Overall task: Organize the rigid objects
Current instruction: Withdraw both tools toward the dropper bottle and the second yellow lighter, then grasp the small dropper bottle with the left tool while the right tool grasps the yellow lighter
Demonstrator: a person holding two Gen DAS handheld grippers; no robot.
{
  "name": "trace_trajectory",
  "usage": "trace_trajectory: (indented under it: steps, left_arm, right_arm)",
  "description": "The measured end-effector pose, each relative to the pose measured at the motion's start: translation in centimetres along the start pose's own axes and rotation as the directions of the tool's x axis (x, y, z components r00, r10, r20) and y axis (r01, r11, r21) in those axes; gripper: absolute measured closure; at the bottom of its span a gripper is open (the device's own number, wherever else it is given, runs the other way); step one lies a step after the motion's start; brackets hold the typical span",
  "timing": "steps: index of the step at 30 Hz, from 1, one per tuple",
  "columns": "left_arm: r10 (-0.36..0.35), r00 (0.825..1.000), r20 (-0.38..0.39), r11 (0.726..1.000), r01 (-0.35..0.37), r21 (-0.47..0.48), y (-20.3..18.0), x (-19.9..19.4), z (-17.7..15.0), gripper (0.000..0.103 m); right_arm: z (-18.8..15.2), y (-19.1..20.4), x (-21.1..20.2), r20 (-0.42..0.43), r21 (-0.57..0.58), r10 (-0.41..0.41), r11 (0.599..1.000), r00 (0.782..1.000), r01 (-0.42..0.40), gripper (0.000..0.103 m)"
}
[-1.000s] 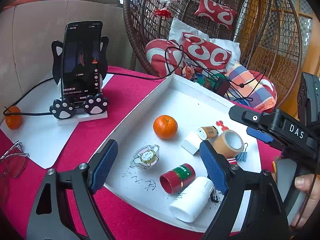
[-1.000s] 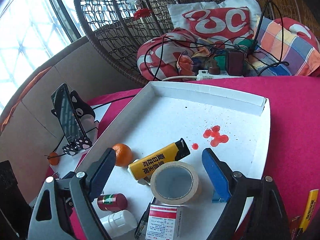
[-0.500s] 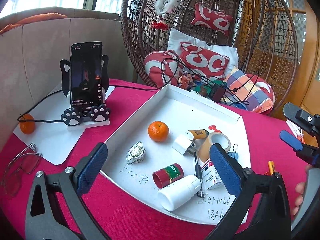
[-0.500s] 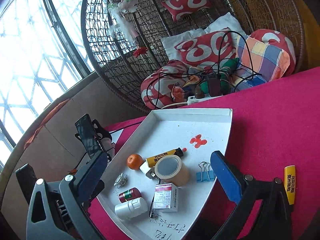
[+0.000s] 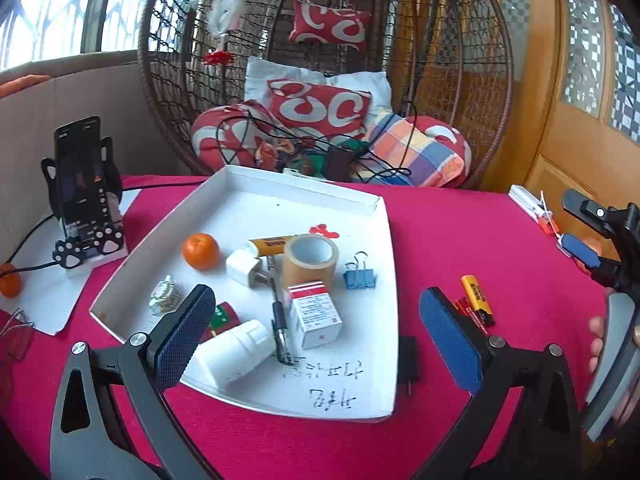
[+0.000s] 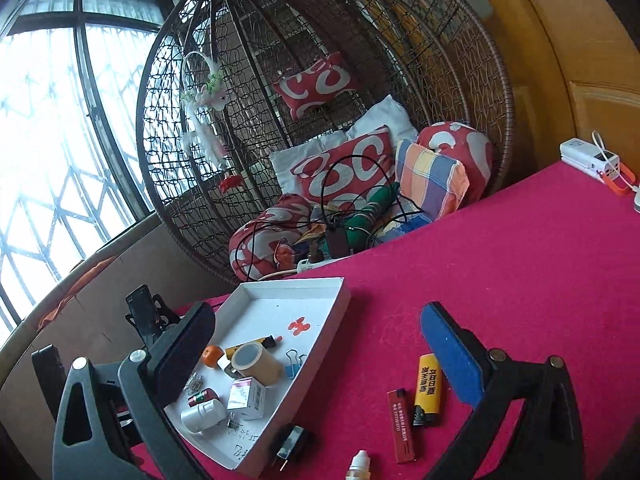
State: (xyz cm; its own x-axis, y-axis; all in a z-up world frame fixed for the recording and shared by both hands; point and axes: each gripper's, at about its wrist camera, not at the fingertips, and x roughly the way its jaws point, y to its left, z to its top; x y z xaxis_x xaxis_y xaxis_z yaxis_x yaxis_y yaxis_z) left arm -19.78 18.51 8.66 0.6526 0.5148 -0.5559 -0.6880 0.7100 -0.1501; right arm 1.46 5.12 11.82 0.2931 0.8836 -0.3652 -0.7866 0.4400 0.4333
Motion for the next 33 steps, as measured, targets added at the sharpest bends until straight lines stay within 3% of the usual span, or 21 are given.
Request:
trace_trajectory:
  steps: [3, 7, 11, 15, 17, 19, 20, 25, 28, 30, 31, 33]
  left_arm:
    - [-0.118, 0.990, -0.074, 0.990, 0.123, 0.072, -3.6, 1.1, -0.9, 0.000]
    - [-0.253, 0.942, -0.220, 0.946, 0.289, 0.146, -9.0, 2.5, -3.2, 0.000]
    - [-0.221, 0.921, -0.320, 0.928, 0.300, 0.222, -13.2, 4.5, -5.9, 0.000]
    - [-0.217, 0.911, -0.351, 0.930, 0.302, 0.208, -14.2, 5.7, -6.7, 0.002]
    - [-0.216, 0.916, -0.337, 0.936, 0.292, 0.196, -14.0, 6.2, -6.4, 0.015]
    - [-0.200, 0.914, -0.353, 0.944, 0.277, 0.181, -13.4, 7.1, -6.4, 0.056]
    - [-0.198, 0.908, -0.369, 0.947, 0.275, 0.169, -13.1, 7.6, -6.6, 0.060]
    - [-0.191, 0.916, -0.351, 0.933, 0.281, 0.226, -13.4, 7.4, -7.2, 0.062]
    - [-0.164, 0.928, -0.335, 0.930, 0.258, 0.260, -13.2, 7.2, -7.4, 0.083]
    - [-0.182, 0.922, -0.341, 0.935, 0.270, 0.231, -12.5, 7.2, -7.3, 0.083]
    - [-0.183, 0.922, -0.340, 0.936, 0.269, 0.226, -12.2, 7.1, -7.3, 0.083]
    - [-0.185, 0.922, -0.339, 0.938, 0.268, 0.218, -11.9, 6.9, -7.4, 0.084]
  right_arm:
    - [-0.8, -3.8, -0.6, -0.016, 0.067, -0.072, 0.995, 0.997, 0.073, 0.000]
    - [-2.2, -8.0, -1.2, -0.065, 0.128, -0.151, 0.979, 0.986, 0.159, 0.000]
    - [-2.9, -10.1, -1.2, -0.124, 0.113, -0.211, 0.968, 0.969, 0.226, 0.000]
    - [-3.9, -11.4, -1.2, -0.154, 0.140, -0.206, 0.964, 0.966, 0.227, 0.000]
    - [-4.4, -11.7, -1.0, -0.171, 0.131, -0.216, 0.962, 0.961, 0.240, 0.000]
    - [-4.9, -11.7, -0.6, -0.192, 0.120, -0.221, 0.962, 0.956, 0.247, 0.000]
    - [-5.1, -11.7, -0.4, -0.201, 0.115, -0.221, 0.962, 0.954, 0.247, 0.000]
    - [-4.4, -10.0, 0.7, -0.210, 0.017, -0.222, 0.973, 0.952, 0.230, 0.000]
    - [-3.7, -8.4, 2.8, -0.237, -0.088, -0.257, 0.966, 0.937, 0.243, 0.001]
    - [-3.6, -7.7, 4.5, -0.278, -0.115, -0.241, 0.969, 0.930, 0.217, 0.020]
    - [-3.6, -7.5, 5.5, -0.306, -0.118, -0.230, 0.972, 0.924, 0.203, 0.035]
    - [-3.8, -7.0, 7.1, -0.356, -0.130, -0.216, 0.975, 0.909, 0.180, 0.041]
